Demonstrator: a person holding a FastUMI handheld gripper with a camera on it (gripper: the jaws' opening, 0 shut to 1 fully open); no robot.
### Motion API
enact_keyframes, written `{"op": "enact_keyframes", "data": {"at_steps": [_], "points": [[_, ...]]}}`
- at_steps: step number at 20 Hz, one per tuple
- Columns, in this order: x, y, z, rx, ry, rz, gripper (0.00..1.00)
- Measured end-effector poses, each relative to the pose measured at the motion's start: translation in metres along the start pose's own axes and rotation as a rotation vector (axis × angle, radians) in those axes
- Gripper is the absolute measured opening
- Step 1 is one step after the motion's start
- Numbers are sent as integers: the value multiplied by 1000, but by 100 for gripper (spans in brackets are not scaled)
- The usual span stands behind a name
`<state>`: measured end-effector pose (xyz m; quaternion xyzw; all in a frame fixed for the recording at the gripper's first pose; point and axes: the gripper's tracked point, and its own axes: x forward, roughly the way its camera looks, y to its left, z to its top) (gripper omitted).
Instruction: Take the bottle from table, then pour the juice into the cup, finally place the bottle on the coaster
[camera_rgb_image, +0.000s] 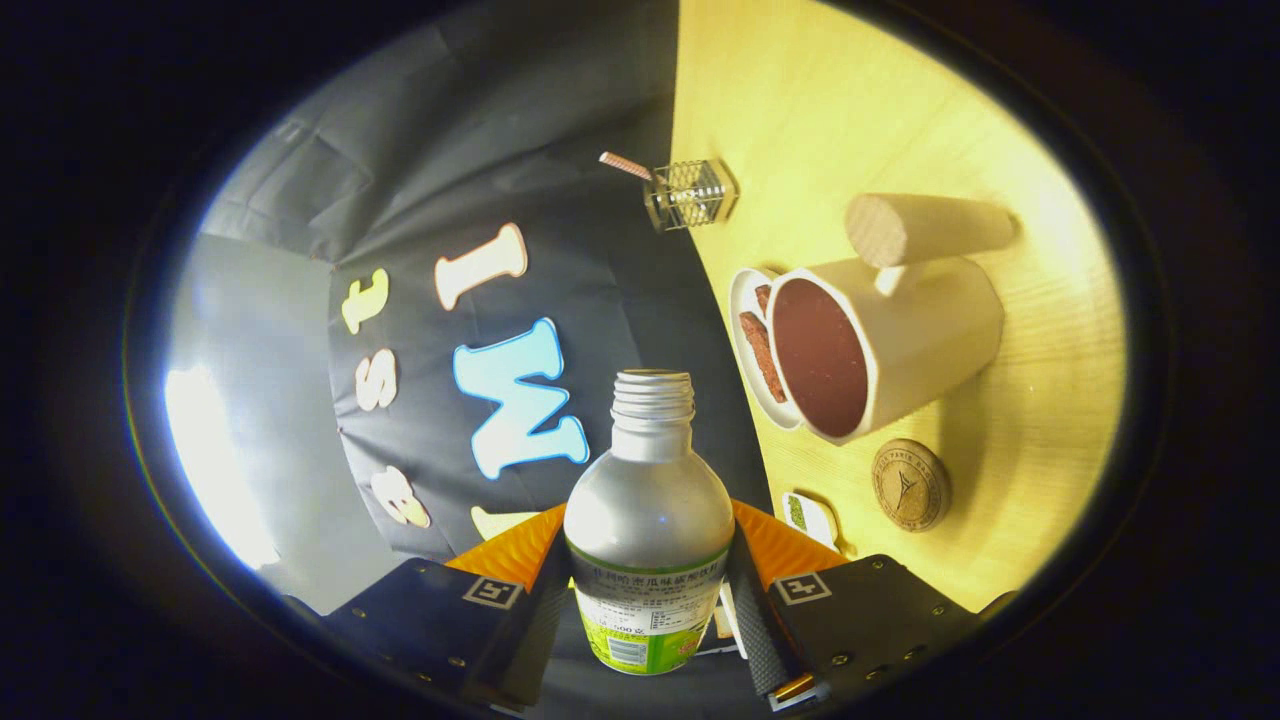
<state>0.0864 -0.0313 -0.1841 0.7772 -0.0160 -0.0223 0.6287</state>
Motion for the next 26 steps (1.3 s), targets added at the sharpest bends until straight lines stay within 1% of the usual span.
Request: {"op": "enact_keyframes", "data": {"at_steps": [4,7,11,15,19,21,23,24,26], "points": [[0,-5,-6,-163,31,-14,76],[-5,-13,-11,-301,52,-46,76],[-6,-10,-23,-441,87,-45,76],[-9,-9,-33,-665,94,-63,76],[-13,4,-38,-977,64,-80,76],[-11,15,-39,-1170,39,-107,76],[-12,31,-29,-1415,-39,-149,76],[-14,43,-30,-1523,-74,-148,76],[-15,63,-37,-1670,-134,-123,76]]}}
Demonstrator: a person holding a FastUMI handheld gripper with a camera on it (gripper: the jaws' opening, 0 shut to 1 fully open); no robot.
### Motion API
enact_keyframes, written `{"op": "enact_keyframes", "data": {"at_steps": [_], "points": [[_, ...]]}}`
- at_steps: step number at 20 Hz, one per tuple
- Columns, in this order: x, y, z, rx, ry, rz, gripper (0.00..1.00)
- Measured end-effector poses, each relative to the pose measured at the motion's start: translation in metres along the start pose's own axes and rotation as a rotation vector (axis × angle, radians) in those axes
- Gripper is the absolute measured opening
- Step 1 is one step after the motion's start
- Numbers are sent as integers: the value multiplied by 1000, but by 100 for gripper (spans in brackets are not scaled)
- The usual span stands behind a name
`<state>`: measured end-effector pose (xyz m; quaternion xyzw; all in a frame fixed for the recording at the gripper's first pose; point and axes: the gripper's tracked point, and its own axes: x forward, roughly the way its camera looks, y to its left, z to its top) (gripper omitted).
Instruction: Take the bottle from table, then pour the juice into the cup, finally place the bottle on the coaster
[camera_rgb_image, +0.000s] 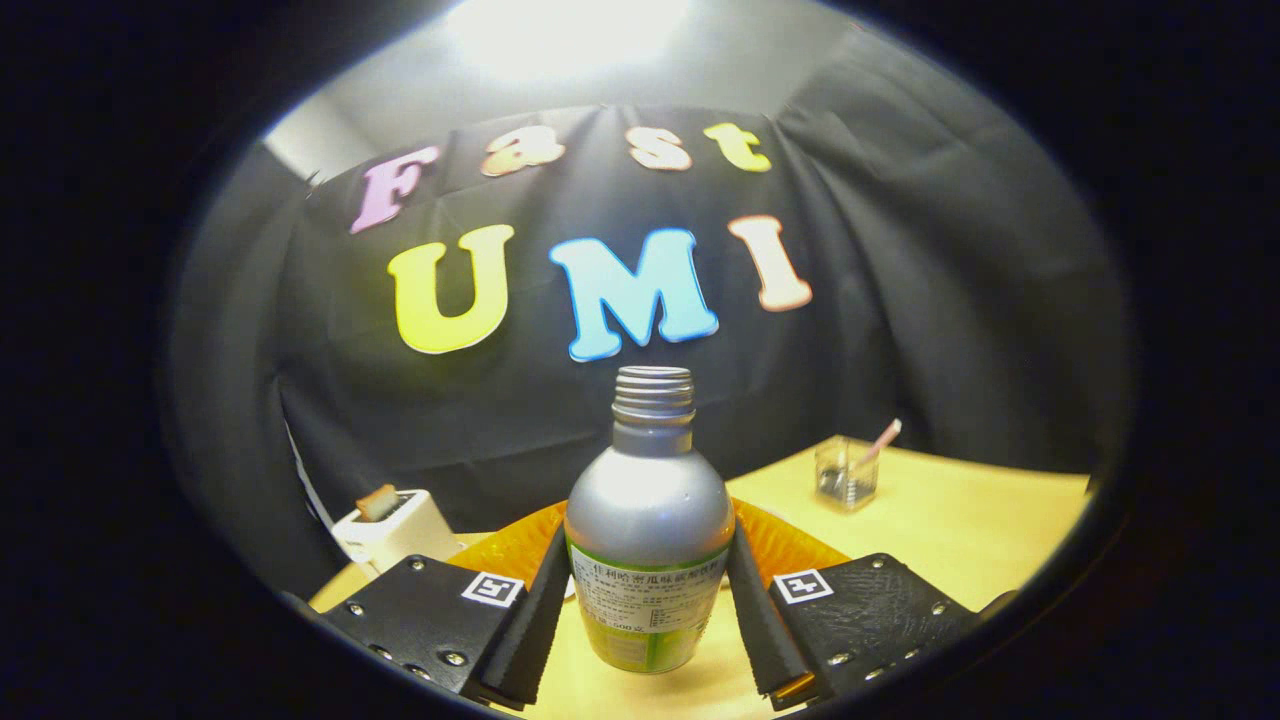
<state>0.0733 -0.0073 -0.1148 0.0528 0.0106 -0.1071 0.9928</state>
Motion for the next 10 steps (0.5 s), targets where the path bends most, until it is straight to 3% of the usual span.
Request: {"op": "enact_keyframes", "data": {"at_steps": [4,10], "points": [[-1,15,14,-48,-28,30,76],[9,29,-1,-108,7,55,77]]}}
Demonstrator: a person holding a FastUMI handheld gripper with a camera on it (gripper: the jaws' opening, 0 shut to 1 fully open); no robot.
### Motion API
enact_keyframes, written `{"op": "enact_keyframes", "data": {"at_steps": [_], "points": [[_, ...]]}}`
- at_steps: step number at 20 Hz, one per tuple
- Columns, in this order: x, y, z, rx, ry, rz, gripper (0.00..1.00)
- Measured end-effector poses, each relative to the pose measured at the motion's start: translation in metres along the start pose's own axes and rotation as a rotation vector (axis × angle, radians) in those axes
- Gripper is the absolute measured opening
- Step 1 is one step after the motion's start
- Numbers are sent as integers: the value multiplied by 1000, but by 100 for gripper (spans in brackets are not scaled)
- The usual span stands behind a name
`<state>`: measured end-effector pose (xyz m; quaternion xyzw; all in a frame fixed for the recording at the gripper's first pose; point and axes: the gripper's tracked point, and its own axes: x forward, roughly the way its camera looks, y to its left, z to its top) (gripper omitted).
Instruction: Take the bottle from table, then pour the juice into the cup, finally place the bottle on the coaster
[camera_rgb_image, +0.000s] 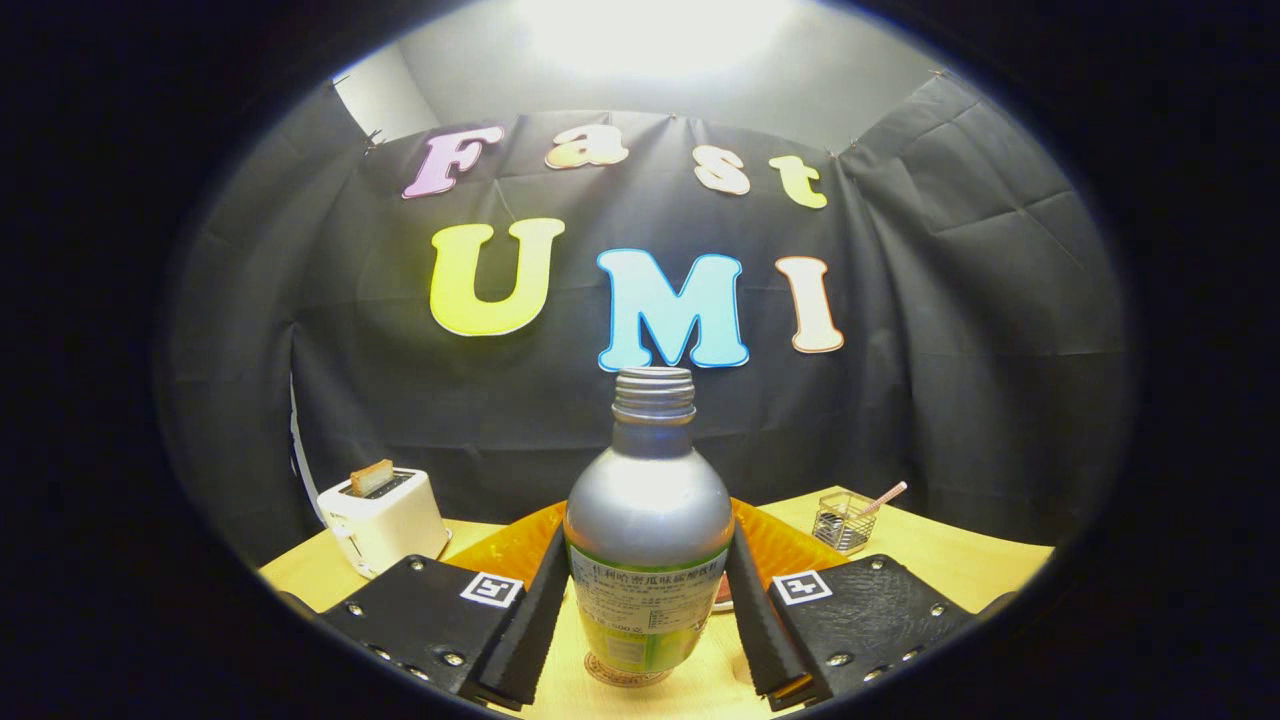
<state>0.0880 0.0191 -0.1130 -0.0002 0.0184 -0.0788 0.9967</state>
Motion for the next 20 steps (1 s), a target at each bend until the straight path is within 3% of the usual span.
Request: {"op": "enact_keyframes", "data": {"at_steps": [20], "points": [[46,23,-97,-6,133,66,77]]}}
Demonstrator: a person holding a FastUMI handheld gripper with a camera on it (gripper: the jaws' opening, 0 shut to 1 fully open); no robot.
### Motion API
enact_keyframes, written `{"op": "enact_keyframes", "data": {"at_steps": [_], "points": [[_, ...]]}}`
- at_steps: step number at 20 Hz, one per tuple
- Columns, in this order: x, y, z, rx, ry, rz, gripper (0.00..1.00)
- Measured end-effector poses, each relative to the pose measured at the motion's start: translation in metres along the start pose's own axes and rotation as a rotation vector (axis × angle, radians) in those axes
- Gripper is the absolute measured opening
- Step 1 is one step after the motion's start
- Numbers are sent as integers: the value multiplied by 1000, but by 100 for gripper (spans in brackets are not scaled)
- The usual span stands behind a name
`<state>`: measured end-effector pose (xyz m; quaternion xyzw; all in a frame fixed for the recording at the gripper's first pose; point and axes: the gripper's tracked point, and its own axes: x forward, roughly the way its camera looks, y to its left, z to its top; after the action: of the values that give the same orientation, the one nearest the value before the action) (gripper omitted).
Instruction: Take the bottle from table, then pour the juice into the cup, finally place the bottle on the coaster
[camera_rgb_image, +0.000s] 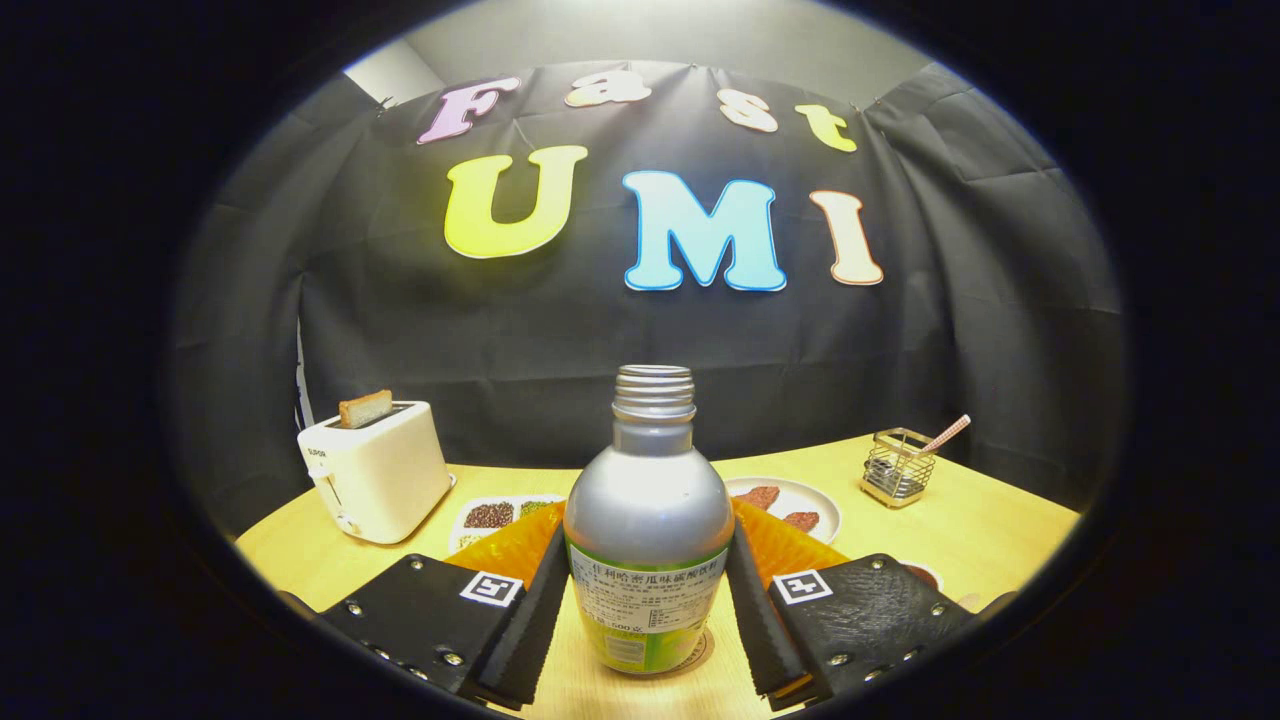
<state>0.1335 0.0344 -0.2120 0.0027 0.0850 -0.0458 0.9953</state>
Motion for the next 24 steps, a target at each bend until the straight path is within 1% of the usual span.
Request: {"op": "enact_keyframes", "data": {"at_steps": [5,7,13,20,22,23,24], "points": [[14,-2,-13,-64,-28,-8,77],[20,1,-19,-49,-35,11,77],[31,-1,-47,-46,15,21,77],[28,-3,-47,-55,-26,9,77],[29,-4,-48,-59,-24,2,79],[28,0,-46,-54,-30,21,81],[24,5,-41,-42,-43,42,87]]}}
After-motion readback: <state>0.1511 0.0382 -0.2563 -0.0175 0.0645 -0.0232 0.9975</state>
